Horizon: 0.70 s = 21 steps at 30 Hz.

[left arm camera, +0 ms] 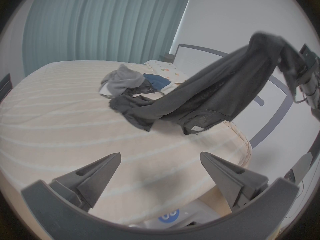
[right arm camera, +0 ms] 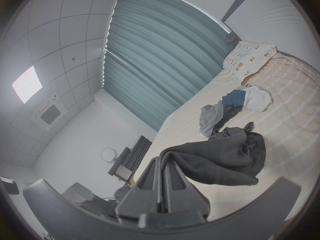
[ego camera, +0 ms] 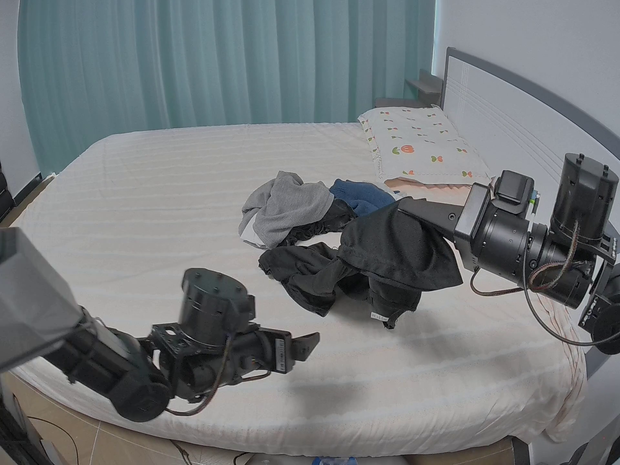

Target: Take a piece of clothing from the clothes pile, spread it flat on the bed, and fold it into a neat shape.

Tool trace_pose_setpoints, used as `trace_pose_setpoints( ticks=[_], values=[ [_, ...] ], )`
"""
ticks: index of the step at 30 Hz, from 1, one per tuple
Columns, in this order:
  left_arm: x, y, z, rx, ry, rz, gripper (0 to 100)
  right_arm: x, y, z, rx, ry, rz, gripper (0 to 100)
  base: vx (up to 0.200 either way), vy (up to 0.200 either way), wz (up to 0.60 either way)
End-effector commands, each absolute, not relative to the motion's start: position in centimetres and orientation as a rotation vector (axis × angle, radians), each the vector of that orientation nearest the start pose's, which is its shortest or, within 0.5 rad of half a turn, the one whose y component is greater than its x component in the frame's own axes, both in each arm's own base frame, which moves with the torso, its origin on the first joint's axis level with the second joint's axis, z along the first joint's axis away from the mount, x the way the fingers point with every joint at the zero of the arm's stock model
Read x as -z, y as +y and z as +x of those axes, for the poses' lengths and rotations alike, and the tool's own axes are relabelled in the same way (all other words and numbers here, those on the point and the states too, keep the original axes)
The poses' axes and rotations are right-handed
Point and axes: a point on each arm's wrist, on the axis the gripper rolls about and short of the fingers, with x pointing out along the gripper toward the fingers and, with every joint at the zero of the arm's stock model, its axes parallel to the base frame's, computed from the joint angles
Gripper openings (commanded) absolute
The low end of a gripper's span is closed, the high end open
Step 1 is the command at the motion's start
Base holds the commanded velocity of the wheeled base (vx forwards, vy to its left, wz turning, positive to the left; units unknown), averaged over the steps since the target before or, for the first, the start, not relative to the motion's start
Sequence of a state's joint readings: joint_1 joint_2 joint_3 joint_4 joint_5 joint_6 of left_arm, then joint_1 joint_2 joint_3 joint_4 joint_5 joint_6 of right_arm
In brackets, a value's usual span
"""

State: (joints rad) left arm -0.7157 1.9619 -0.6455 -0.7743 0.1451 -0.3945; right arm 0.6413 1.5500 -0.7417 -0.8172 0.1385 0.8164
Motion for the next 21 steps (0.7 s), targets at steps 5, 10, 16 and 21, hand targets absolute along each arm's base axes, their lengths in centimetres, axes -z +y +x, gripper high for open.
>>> trace_pose_setpoints(
  ticks=[5,10,16,21],
  values=[
    [-3.8,-24.3,26.6,0.354,0.558,-0.179,100,-23.6,16.6,20.2,-0.779,0.291,0.777,0,0.000,0.000,0.00],
    [-4.0,-25.3,28.5,0.277,0.491,-0.226,100,-24.1,16.8,19.2,-0.819,0.286,0.781,0,0.000,0.000,0.00],
    [-3.5,-26.0,29.3,0.266,0.486,-0.262,100,-25.4,16.6,18.2,-0.854,0.249,0.793,0,0.000,0.000,0.00],
    [-2.3,-26.0,30.3,0.218,0.492,-0.294,100,-27.0,16.0,17.7,-0.886,0.189,0.810,0,0.000,0.000,0.00]
  ],
)
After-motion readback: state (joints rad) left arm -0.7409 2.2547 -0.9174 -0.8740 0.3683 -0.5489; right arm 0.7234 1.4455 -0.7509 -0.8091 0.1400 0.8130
